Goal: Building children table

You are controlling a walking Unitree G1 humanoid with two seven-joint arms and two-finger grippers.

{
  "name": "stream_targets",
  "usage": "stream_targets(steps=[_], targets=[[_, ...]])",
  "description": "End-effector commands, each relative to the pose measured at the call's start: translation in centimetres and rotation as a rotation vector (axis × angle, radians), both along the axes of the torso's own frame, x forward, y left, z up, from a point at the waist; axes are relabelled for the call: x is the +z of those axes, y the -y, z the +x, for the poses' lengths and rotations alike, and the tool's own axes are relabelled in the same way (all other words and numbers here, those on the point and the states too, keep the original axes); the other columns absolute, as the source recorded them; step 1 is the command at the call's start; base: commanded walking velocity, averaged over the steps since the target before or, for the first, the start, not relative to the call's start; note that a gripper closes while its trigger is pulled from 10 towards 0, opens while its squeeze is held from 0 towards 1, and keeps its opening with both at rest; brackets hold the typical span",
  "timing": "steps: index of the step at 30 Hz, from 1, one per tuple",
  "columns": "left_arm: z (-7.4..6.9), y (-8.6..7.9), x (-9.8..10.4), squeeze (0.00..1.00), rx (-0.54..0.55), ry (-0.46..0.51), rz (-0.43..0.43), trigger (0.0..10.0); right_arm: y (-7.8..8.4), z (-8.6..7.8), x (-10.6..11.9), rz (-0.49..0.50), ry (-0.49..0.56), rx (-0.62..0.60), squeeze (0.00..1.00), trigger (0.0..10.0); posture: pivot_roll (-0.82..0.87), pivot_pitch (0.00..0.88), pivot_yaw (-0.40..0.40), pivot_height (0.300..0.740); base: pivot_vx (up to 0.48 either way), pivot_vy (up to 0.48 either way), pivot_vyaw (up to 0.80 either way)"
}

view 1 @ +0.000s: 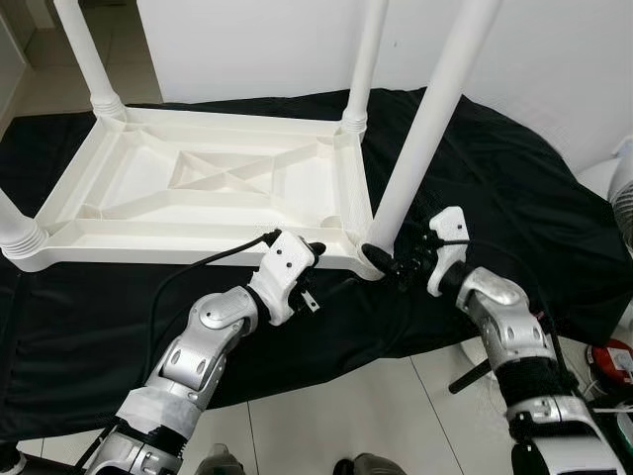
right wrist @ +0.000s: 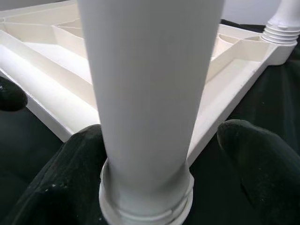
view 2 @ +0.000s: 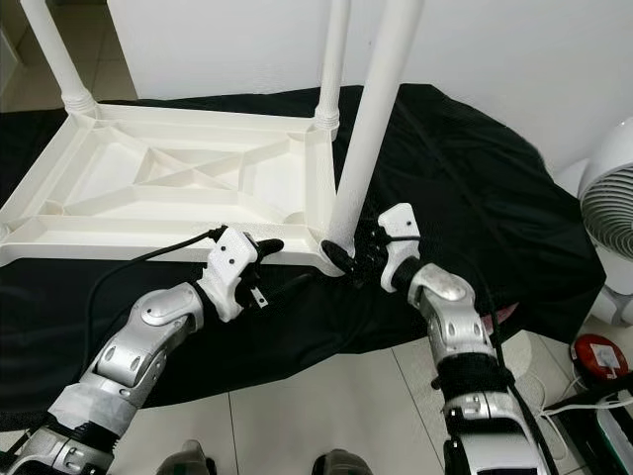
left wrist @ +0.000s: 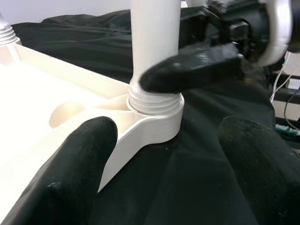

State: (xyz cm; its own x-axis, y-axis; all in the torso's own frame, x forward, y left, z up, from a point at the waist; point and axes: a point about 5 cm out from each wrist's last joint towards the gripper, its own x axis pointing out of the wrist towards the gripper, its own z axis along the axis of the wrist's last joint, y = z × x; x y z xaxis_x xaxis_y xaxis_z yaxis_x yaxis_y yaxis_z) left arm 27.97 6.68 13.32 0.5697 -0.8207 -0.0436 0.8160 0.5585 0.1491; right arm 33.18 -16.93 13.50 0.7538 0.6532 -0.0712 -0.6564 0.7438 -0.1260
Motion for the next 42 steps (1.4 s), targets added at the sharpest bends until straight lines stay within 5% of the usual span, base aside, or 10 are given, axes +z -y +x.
stream_targets(steps=[1,6,7,8,9,25,26,42], targets=[[0.0,0.4,0.4,0.00,-0.036,0.007,0.004,10.0,0.0,0.3,-0.3,-0.028,-0.010,0.019,0.00,10.0,0.02,0.000,-0.023,0.740,0.000,0.000,0.00],[0.1,0.5,0.5,0.00,-0.034,0.014,0.002,10.0,-0.4,1.0,-0.1,-0.051,-0.013,0.047,0.00,10.0,0.02,0.000,-0.024,0.740,0.000,0.000,0.00],[0.1,0.5,0.6,0.00,-0.032,0.013,0.001,10.0,-0.5,1.1,-0.2,-0.052,-0.020,0.068,0.00,2.6,0.03,0.000,-0.027,0.740,0.000,0.000,0.00],[0.1,0.5,0.6,0.00,-0.031,0.012,0.000,10.0,-0.5,1.1,-0.2,-0.052,-0.025,0.082,0.00,2.6,0.03,0.000,-0.027,0.740,0.000,0.000,0.00],[0.1,0.5,0.7,0.00,-0.029,0.012,-0.002,10.0,-0.5,1.2,-0.3,-0.040,-0.033,0.105,0.00,0.0,0.03,0.000,-0.032,0.740,0.000,0.000,0.00],[1.2,0.9,1.3,0.00,-0.011,0.055,0.003,10.0,-0.5,0.6,-1.2,0.006,-0.049,0.117,0.00,0.0,0.03,0.000,-0.043,0.740,0.000,0.000,0.00],[1.2,0.9,1.3,0.00,-0.012,0.056,0.004,10.0,-0.5,0.7,-1.1,0.014,-0.036,0.090,0.00,10.0,0.03,0.000,-0.041,0.740,0.000,0.000,0.00],[1.2,0.6,1.3,0.00,-0.014,0.058,0.015,10.0,-2.2,0.3,-0.2,0.107,0.061,-0.387,0.00,10.0,0.02,0.000,-0.028,0.740,0.000,0.000,0.00]])
